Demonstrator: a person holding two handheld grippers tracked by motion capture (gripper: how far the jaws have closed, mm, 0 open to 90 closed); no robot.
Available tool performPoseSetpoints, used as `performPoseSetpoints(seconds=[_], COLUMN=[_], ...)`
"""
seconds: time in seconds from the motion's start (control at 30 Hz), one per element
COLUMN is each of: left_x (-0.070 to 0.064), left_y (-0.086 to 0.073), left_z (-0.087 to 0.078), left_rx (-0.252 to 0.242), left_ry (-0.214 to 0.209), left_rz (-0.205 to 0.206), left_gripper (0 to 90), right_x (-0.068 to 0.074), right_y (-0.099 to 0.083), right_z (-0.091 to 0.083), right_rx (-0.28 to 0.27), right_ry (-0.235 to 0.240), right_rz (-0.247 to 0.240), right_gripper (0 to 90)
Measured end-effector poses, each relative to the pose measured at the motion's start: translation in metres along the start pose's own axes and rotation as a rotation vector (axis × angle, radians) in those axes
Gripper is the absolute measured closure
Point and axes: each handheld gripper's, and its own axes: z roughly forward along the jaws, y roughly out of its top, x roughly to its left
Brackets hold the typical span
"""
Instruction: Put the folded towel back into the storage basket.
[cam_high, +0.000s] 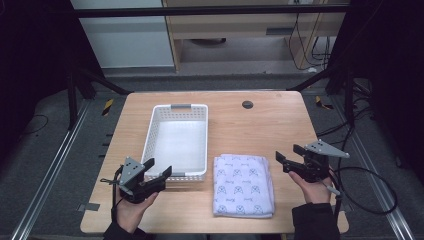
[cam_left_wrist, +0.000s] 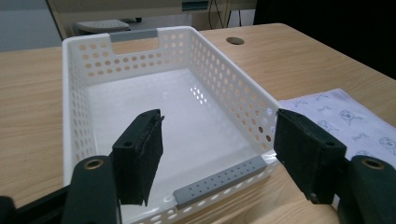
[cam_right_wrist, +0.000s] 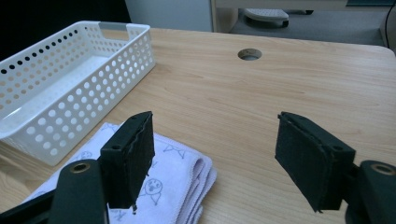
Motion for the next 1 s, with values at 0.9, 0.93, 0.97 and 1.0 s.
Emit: performPoseSetpoints(seconds=[0.9,0.93,0.97,1.0], left_x=[-0.052,-0.055,-0.057,-0.060], left_y=[-0.011,-0.013,-0.014,-0.015], left_z=[0.022,0.023,0.025,0.026], left_rx=[0.085,0.091,0.097,0.105], left_ry=[-0.091,-0.095,-0.098,-0.103], left_rz=[0.063,0.068,0.072,0.082], left_gripper=[33.5,33.5,33.5,33.6], right_x=[0.012,0.012,0.012,0.012], right_y=[-0.003,-0.004,-0.004,-0.005], right_z=[0.021,0.022,0.023,0.024], right_rx=[0.046,0.047,0.050,0.052], right_ry=[0.028,0.030,0.032,0.034], right_rz=[-0.025,-0.022,-0.023,-0.024], right_gripper=[31.2,31.2,31.2,31.2])
